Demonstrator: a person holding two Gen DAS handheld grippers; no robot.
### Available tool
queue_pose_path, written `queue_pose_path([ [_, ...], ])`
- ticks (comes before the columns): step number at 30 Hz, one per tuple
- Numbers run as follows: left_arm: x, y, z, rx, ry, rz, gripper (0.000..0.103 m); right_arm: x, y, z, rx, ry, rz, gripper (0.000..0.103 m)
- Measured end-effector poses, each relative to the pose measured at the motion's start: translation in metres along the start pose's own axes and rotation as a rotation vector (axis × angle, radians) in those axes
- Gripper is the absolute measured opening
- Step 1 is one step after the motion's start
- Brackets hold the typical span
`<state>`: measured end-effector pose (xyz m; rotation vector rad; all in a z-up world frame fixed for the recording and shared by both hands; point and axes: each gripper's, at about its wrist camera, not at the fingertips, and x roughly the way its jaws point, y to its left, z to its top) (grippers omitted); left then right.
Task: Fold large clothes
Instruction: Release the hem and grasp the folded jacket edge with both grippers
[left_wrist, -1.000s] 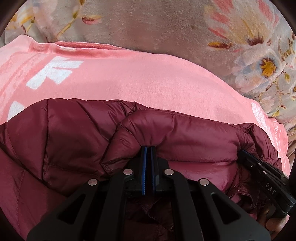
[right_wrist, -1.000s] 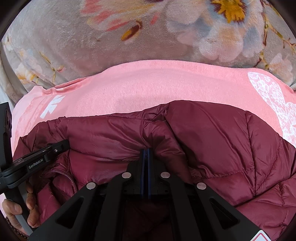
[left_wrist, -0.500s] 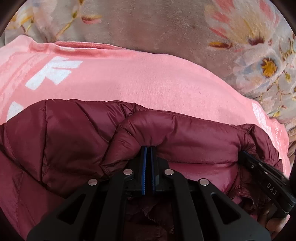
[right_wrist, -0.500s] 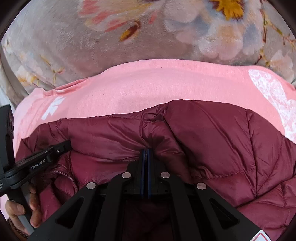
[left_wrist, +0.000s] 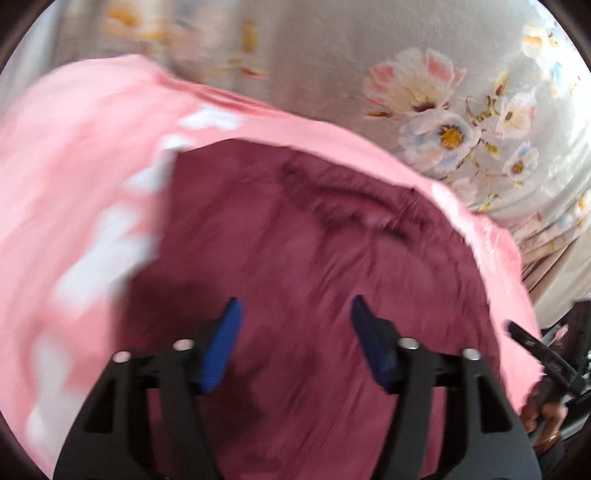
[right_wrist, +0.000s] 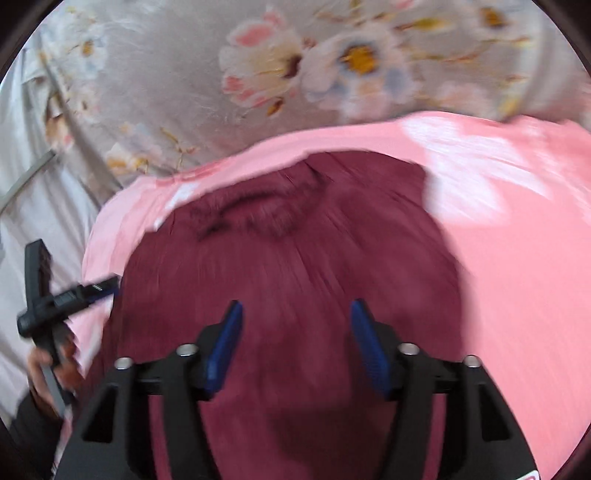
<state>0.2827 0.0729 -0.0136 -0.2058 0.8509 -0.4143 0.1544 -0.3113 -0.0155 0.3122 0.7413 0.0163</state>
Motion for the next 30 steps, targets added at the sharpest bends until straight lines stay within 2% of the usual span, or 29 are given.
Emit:
queue_pose_path([
  [3, -0.054, 0.047, -0.054, -0.074, 0.014, 0.095, 0.067, -0.063, -0.025, -0.068, 0.009, 0.028, -0.101, 0.071],
  [5, -0.075, 0.075, -0.083, -0.161, 0.035, 0.096, 0.067, -0.094, -0.04, -0.107, 0.065, 0.037, -0.132, 0.073],
  [7, -0.088, 0.093, -0.112, -0.238, 0.057, 0.074, 0.067, -0.11, -0.054, -0.138, 0.159, 0.063, -0.11, 0.074],
  [11, -0.096, 0.098, -0.151, -0.301, 0.072, 0.023, 0.067, -0.115, -0.068, -0.17, 0.277, 0.071, -0.057, 0.074],
  [14, -0.101, 0.093, -0.162, -0.324, 0.036, 0.01, 0.066, -0.112, -0.065, -0.178, 0.314, 0.032, -0.039, 0.081],
  [17, -0.098, 0.086, -0.163, -0.353, 0.046, -0.017, 0.04, -0.106, -0.061, -0.178, 0.324, 0.004, -0.048, 0.081],
  [18, -0.098, 0.081, -0.162, -0.344, 0.05, -0.006, 0.024, -0.106, -0.06, -0.178, 0.327, -0.002, -0.05, 0.069],
  [19, -0.098, 0.075, -0.161, -0.323, 0.051, 0.016, 0.014, -0.104, -0.058, -0.176, 0.337, 0.0, -0.031, 0.056],
  [20, -0.101, 0.072, -0.162, -0.312, 0.049, 0.017, 0.012, -0.101, -0.058, -0.174, 0.347, 0.016, 0.001, 0.018],
  [21, -0.105, 0.069, -0.161, -0.304, 0.041, 0.01, 0.008, -0.101, -0.059, -0.175, 0.359, 0.025, 0.026, 0.012],
  [24, -0.136, 0.058, -0.157, -0.277, -0.013, -0.038, 0.004, -0.124, -0.053, -0.17, 0.359, -0.033, 0.082, 0.006],
  [27, -0.181, 0.045, -0.155, -0.241, -0.077, -0.102, 0.004, -0.17, -0.034, -0.163, 0.273, -0.129, 0.115, 0.005],
  [30, -0.228, 0.032, -0.162, -0.2, -0.13, -0.133, 0.003, -0.231, -0.01, -0.162, 0.163, -0.228, 0.119, 0.005],
])
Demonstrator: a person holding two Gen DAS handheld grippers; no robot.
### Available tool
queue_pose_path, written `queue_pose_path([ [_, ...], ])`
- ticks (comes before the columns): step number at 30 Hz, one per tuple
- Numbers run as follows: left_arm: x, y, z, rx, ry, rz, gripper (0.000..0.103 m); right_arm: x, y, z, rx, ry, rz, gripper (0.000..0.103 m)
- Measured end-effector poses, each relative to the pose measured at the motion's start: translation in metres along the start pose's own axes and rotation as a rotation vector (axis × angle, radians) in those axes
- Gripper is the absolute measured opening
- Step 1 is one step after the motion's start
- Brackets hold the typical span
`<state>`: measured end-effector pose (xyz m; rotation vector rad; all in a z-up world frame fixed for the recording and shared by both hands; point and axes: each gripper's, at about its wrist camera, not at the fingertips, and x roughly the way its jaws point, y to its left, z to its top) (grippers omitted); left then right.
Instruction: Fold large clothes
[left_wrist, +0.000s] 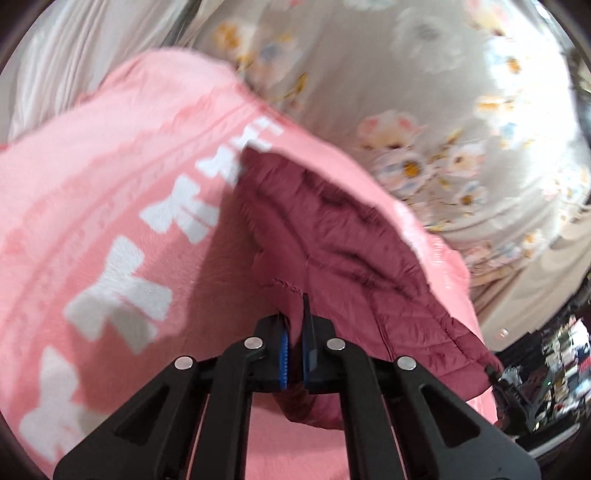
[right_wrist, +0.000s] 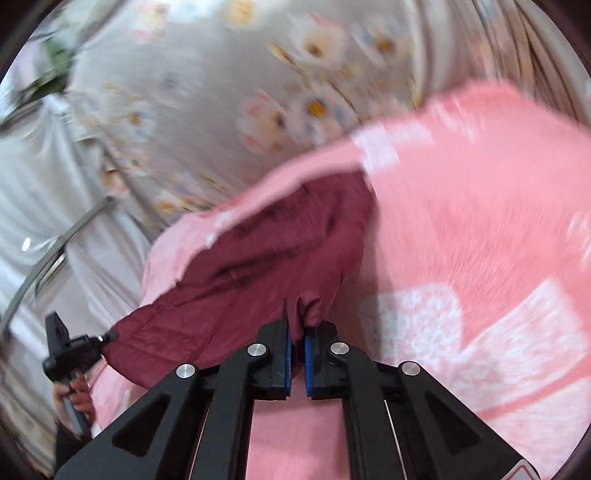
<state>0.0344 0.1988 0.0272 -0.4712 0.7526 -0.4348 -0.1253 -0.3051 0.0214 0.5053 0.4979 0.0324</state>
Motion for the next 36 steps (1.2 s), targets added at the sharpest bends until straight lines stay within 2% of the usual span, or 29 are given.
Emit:
queue_pose_path([
  [7, -0.108, -0.02, -0.011, -0.01, -0.119, -0.116, 0.004, -0.12, 0.041, 0.021, -0.069, -0.191, 0.077, 0.004],
  [10, -0.127, -0.035, -0.003, 0.02, -0.173, -0.12, 0.004, -0.14, 0.056, 0.036, -0.086, -0.256, 0.119, 0.004],
  [13, -0.127, -0.05, 0.019, 0.068, -0.228, -0.086, 0.004, -0.133, 0.065, 0.057, -0.092, -0.274, 0.146, 0.004],
  [16, -0.096, -0.058, 0.051, 0.086, -0.245, -0.033, 0.005, -0.092, 0.061, 0.093, -0.064, -0.261, 0.103, 0.004],
  [19, -0.034, -0.061, 0.082, 0.091, -0.195, 0.067, 0.006, -0.036, 0.046, 0.122, 0.02, -0.215, 0.026, 0.004],
  [21, 0.021, -0.06, 0.095, 0.111, -0.147, 0.172, 0.006, 0.007, 0.029, 0.132, 0.106, -0.156, -0.039, 0.004],
  [25, 0.115, -0.046, 0.103, 0.136, -0.044, 0.337, 0.006, 0.08, -0.009, 0.121, 0.191, -0.075, -0.138, 0.004],
  [26, 0.144, -0.037, 0.101, 0.139, 0.004, 0.376, 0.006, 0.1, -0.017, 0.116, 0.2, -0.051, -0.174, 0.004],
  [29, 0.187, -0.014, 0.091, 0.121, 0.075, 0.424, 0.007, 0.137, -0.033, 0.105, 0.216, -0.008, -0.225, 0.004],
  [32, 0.215, 0.007, 0.083, 0.098, 0.126, 0.439, 0.008, 0.165, -0.045, 0.097, 0.213, 0.035, -0.264, 0.004],
  [36, 0.234, 0.019, 0.075, 0.096, 0.14, 0.433, 0.011, 0.186, -0.055, 0.087, 0.21, 0.07, -0.295, 0.004],
])
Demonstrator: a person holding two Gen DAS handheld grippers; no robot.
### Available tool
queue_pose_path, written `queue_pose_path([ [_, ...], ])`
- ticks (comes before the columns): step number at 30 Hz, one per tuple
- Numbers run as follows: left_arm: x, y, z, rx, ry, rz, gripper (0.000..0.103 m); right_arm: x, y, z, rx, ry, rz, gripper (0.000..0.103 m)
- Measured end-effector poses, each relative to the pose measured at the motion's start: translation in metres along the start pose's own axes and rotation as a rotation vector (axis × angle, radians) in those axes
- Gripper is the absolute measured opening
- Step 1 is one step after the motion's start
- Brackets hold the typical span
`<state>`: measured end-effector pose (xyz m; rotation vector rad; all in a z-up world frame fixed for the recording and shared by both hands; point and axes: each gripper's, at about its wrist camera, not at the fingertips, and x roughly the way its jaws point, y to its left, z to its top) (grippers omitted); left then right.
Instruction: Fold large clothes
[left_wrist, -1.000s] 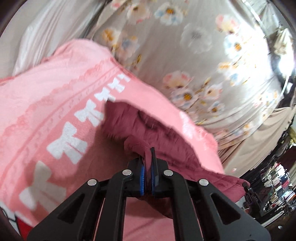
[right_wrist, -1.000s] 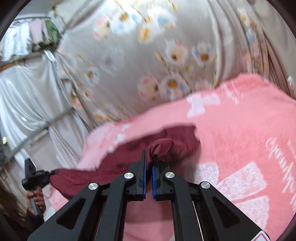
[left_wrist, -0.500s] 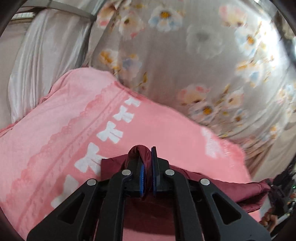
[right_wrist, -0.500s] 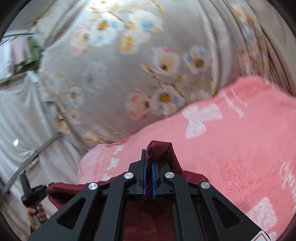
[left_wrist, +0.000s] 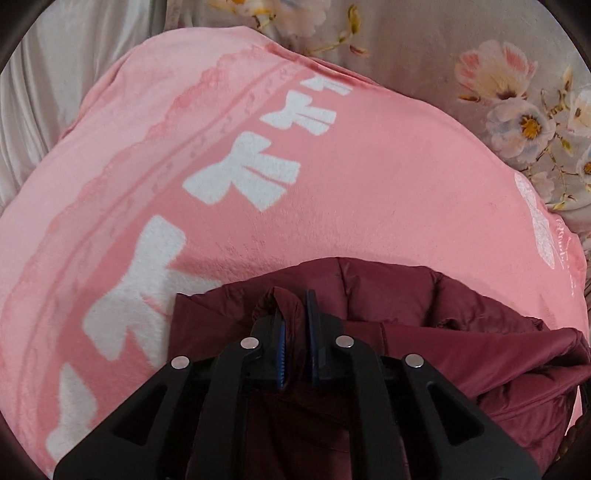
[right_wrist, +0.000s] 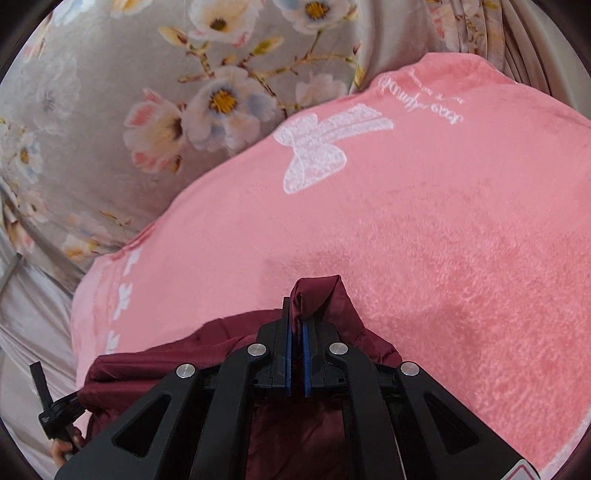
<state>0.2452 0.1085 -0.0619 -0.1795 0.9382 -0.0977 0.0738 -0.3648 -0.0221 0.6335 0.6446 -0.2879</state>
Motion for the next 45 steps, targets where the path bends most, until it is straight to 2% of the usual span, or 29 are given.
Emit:
queue_pose_path([
  [9, 0.009, 0.002, -0.013, -0.018, -0.081, -0.046, 0.013, 0.027, -0.005, -0.02, -0.028, 0.02, -0.06, 0.003],
  [13, 0.011, 0.005, -0.012, -0.038, -0.081, -0.08, 0.013, 0.028, -0.01, -0.021, -0.003, 0.025, -0.034, 0.006],
  [16, 0.002, 0.016, -0.009, -0.086, -0.07, -0.118, 0.017, 0.019, -0.013, -0.019, 0.021, 0.013, 0.01, 0.013],
  [17, -0.004, 0.021, -0.009, -0.103, -0.069, -0.13, 0.017, 0.005, -0.014, -0.017, 0.049, -0.005, 0.029, 0.02],
  [18, -0.018, 0.028, -0.008, -0.125, -0.082, -0.152, 0.023, -0.013, -0.013, -0.016, 0.069, -0.042, 0.051, 0.03],
  [19, -0.038, 0.034, -0.008, -0.134, -0.115, -0.169, 0.033, -0.042, -0.014, -0.014, 0.069, -0.12, 0.078, 0.034],
  [20, -0.056, 0.037, -0.007, -0.126, -0.151, -0.143, 0.041, -0.061, -0.013, -0.013, 0.046, -0.171, 0.08, 0.042],
  [21, -0.069, 0.038, -0.006, -0.115, -0.184, -0.115, 0.053, -0.078, -0.009, -0.012, 0.011, -0.209, 0.066, 0.042],
  [23, -0.101, 0.032, -0.002, -0.062, -0.255, -0.072, 0.054, -0.105, 0.004, -0.011, -0.069, -0.252, 0.042, 0.042],
  [25, -0.122, 0.01, 0.003, 0.001, -0.265, -0.075, 0.054, -0.116, 0.021, -0.014, -0.11, -0.256, 0.05, 0.041],
  [27, -0.132, -0.02, 0.004, 0.068, -0.269, -0.121, 0.054, -0.113, 0.046, -0.017, -0.149, -0.233, 0.056, 0.04],
  [30, -0.129, -0.079, -0.003, 0.188, -0.24, -0.157, 0.054, -0.09, 0.099, -0.029, -0.28, -0.161, 0.056, 0.036],
  [34, -0.091, -0.137, -0.014, 0.285, -0.171, -0.153, 0.054, -0.042, 0.158, -0.052, -0.447, -0.054, 0.045, 0.032],
  [35, -0.073, -0.149, -0.018, 0.298, -0.137, -0.141, 0.054, -0.033, 0.166, -0.056, -0.467, -0.033, 0.039, 0.028],
  [39, -0.026, -0.159, -0.03, 0.298, -0.076, -0.072, 0.053, 0.007, 0.183, -0.074, -0.548, 0.03, -0.026, 0.02],
  [45, 0.002, -0.145, -0.036, 0.244, -0.05, -0.078, 0.053, 0.052, 0.164, -0.079, -0.496, 0.126, -0.046, 0.02],
])
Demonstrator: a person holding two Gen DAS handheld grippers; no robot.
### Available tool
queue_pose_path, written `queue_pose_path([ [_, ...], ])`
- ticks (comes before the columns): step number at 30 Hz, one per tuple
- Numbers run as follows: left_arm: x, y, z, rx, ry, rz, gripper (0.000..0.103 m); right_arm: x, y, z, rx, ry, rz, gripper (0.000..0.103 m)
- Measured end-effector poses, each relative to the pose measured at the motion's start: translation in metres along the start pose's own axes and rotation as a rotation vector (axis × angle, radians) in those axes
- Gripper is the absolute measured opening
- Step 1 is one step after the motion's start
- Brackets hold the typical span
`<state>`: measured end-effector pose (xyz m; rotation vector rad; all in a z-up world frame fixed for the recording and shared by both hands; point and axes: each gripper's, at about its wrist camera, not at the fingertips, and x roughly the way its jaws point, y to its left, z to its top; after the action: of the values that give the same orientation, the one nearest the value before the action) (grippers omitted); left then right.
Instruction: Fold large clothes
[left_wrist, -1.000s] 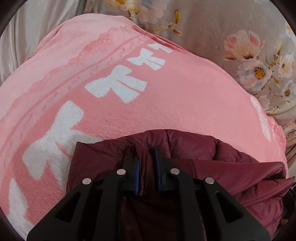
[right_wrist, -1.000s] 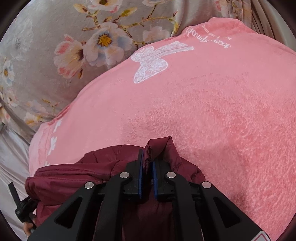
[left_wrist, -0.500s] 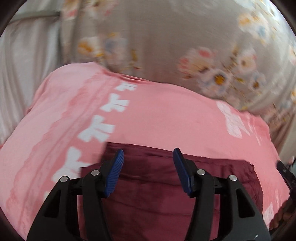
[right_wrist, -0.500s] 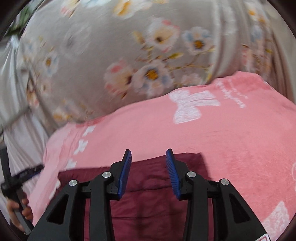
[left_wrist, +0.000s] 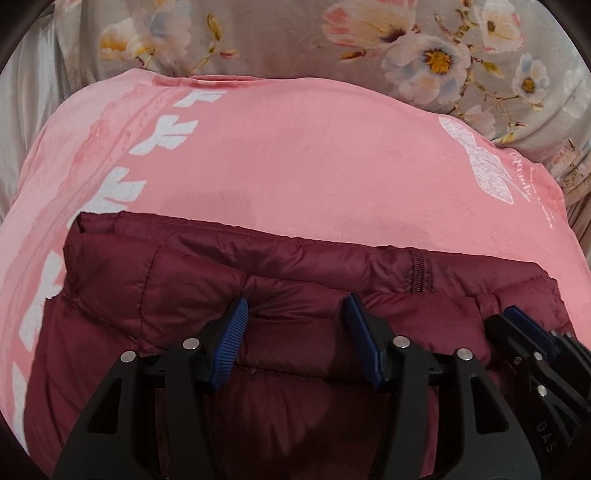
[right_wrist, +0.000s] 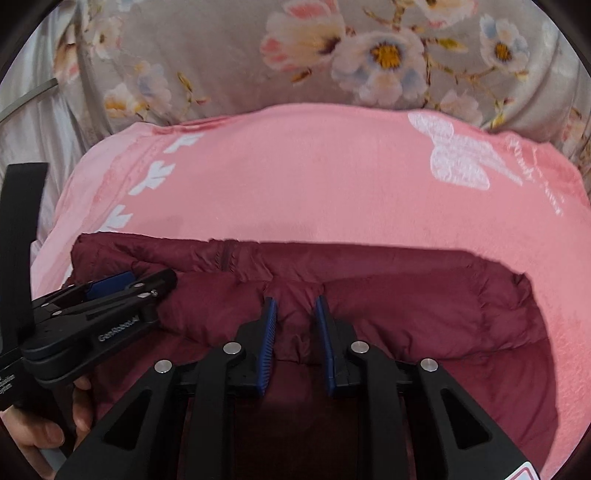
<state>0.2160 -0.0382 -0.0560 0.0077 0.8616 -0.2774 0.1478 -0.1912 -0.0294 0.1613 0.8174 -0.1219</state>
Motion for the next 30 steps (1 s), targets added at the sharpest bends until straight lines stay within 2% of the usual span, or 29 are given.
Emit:
queue_pose_path([
  [9, 0.012, -0.002, -0.005, -0.004, -0.035, 0.019, 0.056, 0.03, -0.006, -0.008, 0.03, 0.035, 0.021, 0.018],
  [30, 0.016, -0.013, -0.007, 0.037, -0.041, 0.076, 0.061, 0.035, -0.01, -0.009, 0.023, 0.035, 0.016, 0.017],
])
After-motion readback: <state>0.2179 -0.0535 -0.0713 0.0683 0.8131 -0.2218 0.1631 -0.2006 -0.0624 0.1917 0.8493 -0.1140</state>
